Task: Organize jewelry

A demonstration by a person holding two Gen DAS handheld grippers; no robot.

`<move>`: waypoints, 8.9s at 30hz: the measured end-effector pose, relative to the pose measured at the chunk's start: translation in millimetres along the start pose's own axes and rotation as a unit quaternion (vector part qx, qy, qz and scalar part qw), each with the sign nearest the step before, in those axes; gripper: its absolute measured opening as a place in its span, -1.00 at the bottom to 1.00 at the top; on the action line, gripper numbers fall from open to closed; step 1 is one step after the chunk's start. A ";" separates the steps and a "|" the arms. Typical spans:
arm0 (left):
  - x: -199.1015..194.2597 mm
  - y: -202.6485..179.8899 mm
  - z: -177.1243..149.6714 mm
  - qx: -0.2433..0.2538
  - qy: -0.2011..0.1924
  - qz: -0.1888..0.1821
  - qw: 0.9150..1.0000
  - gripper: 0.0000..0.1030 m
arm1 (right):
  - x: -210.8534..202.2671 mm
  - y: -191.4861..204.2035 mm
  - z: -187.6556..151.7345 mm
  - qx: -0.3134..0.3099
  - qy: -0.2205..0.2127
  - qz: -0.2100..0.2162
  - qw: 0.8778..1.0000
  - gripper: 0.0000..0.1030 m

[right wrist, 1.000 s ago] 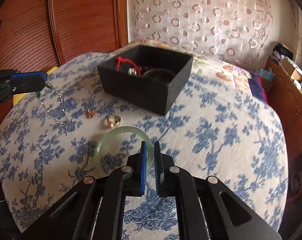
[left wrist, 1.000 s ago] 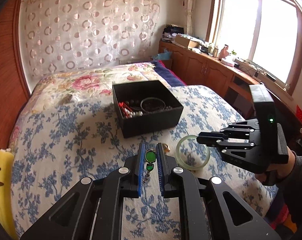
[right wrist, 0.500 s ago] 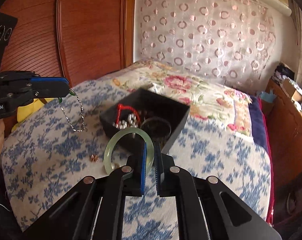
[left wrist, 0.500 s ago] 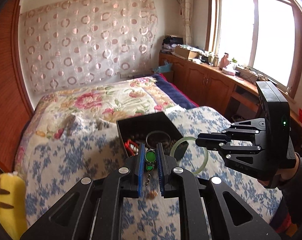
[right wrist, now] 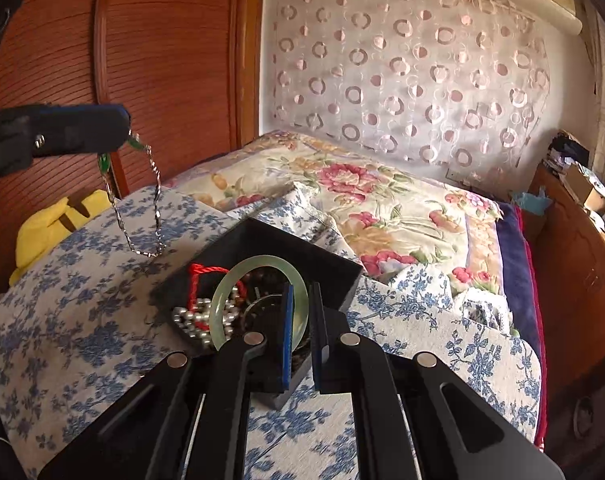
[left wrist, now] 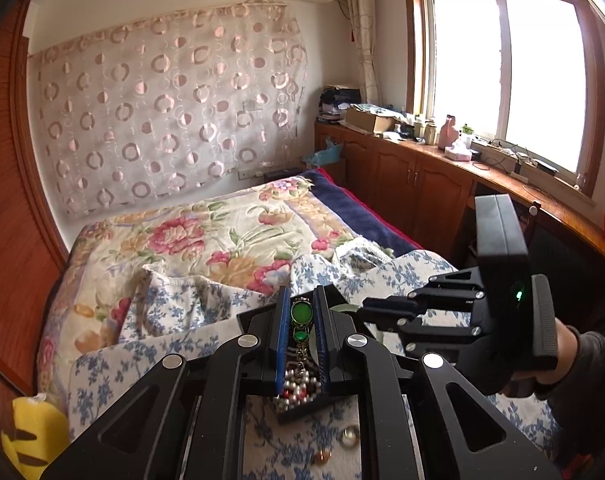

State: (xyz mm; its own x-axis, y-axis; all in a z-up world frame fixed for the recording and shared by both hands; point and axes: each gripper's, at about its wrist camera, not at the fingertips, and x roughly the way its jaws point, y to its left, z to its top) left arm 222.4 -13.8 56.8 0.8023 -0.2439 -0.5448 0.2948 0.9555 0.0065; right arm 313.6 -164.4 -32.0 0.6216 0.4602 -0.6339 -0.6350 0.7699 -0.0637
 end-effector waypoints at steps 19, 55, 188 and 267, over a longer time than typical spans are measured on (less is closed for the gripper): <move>76.7 19.8 -6.7 -0.006 0.045 0.003 0.999 -0.79 | 30.1 11.0 -8.5 -0.009 0.041 0.014 0.999 -0.81; 28.8 22.4 -79.2 -0.041 0.059 -0.024 0.997 -0.16 | -28.5 46.3 -40.0 0.009 0.030 0.038 0.999 -0.55; 23.7 -1.5 -83.0 -0.044 0.058 0.073 0.995 0.82 | -37.9 9.8 -55.3 0.100 0.000 -0.044 0.994 0.56; -137.5 -36.3 -109.8 -0.081 -0.035 0.126 0.988 0.85 | -187.9 81.8 -84.9 0.150 -0.119 -0.128 0.973 0.95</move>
State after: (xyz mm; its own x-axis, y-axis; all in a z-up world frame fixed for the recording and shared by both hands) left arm 44.3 3.2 39.3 0.8749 0.0000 -0.4843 -0.0019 1.0000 -0.0035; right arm 105.9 -225.5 16.4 0.8533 0.2976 -0.4282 -0.3042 0.9510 0.0548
